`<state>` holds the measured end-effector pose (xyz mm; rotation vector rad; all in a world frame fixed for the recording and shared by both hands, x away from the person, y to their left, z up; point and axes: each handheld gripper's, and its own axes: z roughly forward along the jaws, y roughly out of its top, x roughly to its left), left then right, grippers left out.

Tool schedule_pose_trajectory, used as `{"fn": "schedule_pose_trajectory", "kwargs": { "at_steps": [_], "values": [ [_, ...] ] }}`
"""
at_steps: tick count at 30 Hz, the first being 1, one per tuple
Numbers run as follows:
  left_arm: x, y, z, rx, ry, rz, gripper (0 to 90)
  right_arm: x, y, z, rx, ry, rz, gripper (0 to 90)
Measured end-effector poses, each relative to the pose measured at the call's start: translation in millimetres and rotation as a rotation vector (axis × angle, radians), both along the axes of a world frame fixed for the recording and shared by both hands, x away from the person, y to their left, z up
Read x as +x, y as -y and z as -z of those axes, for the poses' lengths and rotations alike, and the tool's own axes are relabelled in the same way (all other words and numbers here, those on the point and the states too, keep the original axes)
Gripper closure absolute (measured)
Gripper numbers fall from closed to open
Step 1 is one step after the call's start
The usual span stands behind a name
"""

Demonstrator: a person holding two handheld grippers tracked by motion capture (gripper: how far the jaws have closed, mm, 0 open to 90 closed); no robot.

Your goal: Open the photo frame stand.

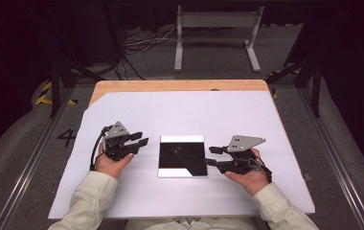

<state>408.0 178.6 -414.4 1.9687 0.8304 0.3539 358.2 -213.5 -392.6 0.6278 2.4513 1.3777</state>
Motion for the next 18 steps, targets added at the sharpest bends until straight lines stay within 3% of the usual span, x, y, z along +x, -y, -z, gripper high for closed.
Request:
{"fn": "schedule_pose_trajectory", "kwargs": {
  "at_steps": [4, 9, 18],
  "values": [
    [0.5, 0.4, 0.9, -0.004, -0.003, 0.002, 61.6, 0.8, -2.6, 4.1, -0.054, -0.034, -0.014, 54.5],
    [0.7, 0.6, 1.0, -0.002, -0.002, 0.005, 61.6, 0.4, -9.3, 14.3, -0.158, -0.069, -0.034, 54.4],
    [0.9, 1.2, 1.5, 0.002, -0.008, 0.009, 61.5, 0.3, -14.0, 21.7, -0.242, -0.117, -0.053, 61.5]
  ]
}}
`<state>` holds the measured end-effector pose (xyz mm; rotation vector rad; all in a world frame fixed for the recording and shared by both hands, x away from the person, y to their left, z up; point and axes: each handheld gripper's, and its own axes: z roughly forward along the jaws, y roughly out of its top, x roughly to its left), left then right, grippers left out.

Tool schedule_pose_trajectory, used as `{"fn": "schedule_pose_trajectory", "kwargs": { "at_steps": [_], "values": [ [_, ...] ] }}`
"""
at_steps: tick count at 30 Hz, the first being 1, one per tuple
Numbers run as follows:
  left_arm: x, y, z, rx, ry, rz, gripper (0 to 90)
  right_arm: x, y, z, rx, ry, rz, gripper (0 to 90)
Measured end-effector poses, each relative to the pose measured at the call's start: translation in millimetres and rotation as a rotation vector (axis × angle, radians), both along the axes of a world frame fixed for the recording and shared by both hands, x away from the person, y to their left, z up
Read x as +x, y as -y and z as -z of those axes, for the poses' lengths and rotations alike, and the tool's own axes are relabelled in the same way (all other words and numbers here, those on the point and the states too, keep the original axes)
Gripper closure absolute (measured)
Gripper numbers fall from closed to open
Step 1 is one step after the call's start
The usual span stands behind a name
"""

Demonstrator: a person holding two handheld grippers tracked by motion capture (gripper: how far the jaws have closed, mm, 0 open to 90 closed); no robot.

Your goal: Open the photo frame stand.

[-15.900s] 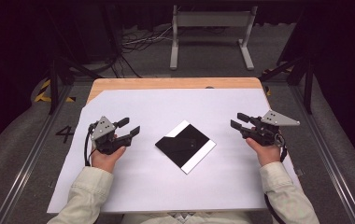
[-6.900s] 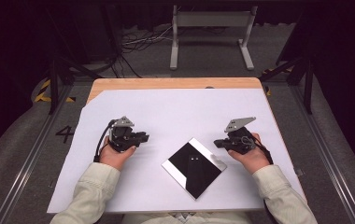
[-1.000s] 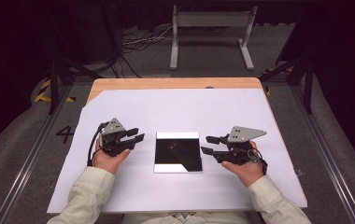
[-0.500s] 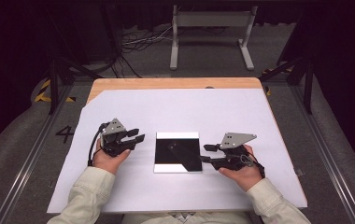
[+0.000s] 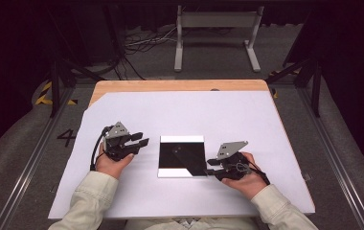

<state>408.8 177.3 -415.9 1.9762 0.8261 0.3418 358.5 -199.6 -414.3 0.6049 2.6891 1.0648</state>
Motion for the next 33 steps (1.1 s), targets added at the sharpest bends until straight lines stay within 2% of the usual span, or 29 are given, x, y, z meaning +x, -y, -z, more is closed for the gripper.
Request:
{"fn": "schedule_pose_trajectory", "kwargs": {
  "at_steps": [10, 16, 22, 27, 33],
  "values": [
    [0.1, 1.2, 0.8, 0.004, -0.01, 0.005, 61.2, -0.5, -1.6, 5.2, -0.064, -0.058, 0.017, 58.9],
    [0.7, 1.9, 1.5, 0.014, -0.004, 0.009, 61.0, 0.6, 0.7, 5.4, -0.106, -0.108, 0.024, 62.2],
    [0.6, 2.3, 1.8, 0.013, -0.01, 0.01, 60.9, 1.2, -1.1, 6.6, -0.134, -0.129, 0.022, 62.6],
    [0.9, 3.7, 2.7, 0.022, -0.011, 0.016, 61.0, 0.9, -4.0, 7.8, -0.16, -0.127, 0.013, 63.0],
    [0.3, 3.8, 2.0, 0.022, -0.008, 0.01, 61.3, 1.2, -5.9, 7.5, -0.181, -0.133, 0.027, 64.1]
  ]
}}
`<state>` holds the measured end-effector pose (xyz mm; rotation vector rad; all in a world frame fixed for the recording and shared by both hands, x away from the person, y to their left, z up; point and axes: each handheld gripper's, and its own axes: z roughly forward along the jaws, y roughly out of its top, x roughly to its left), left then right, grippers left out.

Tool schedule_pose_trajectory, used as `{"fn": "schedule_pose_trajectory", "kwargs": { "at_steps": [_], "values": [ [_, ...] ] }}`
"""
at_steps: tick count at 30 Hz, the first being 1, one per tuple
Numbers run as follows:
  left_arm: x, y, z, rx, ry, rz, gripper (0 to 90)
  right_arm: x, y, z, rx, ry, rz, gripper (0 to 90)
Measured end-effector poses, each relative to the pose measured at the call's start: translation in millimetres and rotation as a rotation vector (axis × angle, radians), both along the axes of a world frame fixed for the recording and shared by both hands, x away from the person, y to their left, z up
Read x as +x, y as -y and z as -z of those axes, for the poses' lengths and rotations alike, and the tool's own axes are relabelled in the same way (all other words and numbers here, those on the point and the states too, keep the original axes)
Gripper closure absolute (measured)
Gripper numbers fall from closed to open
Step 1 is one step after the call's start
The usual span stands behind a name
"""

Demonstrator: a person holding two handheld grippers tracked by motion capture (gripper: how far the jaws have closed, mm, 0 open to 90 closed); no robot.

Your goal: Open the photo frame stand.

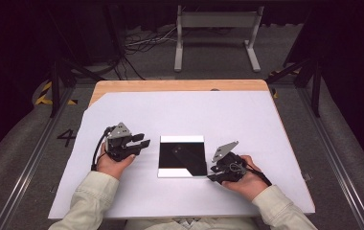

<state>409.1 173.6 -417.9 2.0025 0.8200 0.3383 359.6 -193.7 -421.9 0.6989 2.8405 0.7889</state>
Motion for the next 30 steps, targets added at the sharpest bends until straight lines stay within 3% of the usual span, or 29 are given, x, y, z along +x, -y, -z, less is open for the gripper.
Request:
{"fn": "schedule_pose_trajectory", "kwargs": {
  "at_steps": [10, 21, 30],
  "values": [
    [-1.1, 0.3, -0.7, 0.004, 0.014, -0.003, 61.5, 1.0, -7.6, -0.9, -0.042, -0.004, -0.013, 69.1],
    [-0.9, 2.2, 1.0, 0.012, 0.007, 0.003, 61.4, 0.6, -15.5, -1.2, -0.067, 0.009, -0.024, 72.7],
    [-0.8, 3.1, 2.1, 0.009, -0.005, 0.003, 61.2, 1.5, -20.2, -2.7, -0.1, -0.008, -0.028, 74.8]
  ]
}}
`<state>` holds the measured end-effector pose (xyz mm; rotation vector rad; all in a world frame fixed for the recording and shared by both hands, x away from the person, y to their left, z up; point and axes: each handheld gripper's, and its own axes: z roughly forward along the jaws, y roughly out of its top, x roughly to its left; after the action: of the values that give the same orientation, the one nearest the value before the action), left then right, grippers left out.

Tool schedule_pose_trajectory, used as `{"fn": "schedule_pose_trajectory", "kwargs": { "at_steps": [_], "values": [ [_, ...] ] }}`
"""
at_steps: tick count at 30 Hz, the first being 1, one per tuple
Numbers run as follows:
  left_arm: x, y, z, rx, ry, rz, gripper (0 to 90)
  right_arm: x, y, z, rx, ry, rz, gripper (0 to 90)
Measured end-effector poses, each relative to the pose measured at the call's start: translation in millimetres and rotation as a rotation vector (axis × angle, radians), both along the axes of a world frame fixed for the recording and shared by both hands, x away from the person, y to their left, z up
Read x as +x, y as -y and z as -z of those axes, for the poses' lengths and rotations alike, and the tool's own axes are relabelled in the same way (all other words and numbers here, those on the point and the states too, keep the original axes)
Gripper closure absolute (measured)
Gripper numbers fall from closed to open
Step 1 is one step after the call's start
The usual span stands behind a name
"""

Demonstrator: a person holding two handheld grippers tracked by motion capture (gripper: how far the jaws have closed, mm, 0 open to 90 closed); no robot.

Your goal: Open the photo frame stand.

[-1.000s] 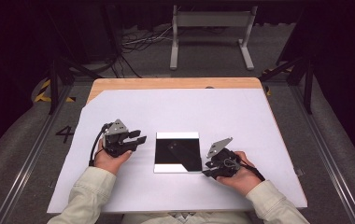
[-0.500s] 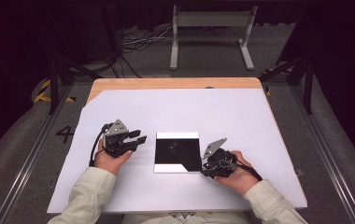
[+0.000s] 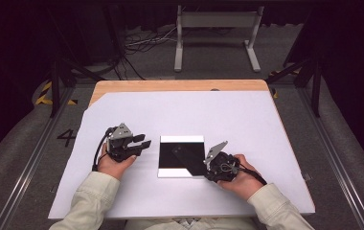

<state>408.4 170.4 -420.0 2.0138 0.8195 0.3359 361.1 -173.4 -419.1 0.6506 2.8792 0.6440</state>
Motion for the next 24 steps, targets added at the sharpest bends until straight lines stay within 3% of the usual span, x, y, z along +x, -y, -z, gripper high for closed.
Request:
{"fn": "schedule_pose_trajectory", "kwargs": {
  "at_steps": [9, 24],
  "values": [
    [0.5, -0.2, 0.6, 0.001, -0.003, 0.0, 61.1, -1.7, 2.5, -0.3, 0.02, 0.013, -0.013, 82.9],
    [1.3, -0.5, 1.2, 0.0, -0.004, 0.004, 61.1, -6.3, 11.7, -21.8, 0.15, 0.08, -0.013, 87.3]
  ]
}}
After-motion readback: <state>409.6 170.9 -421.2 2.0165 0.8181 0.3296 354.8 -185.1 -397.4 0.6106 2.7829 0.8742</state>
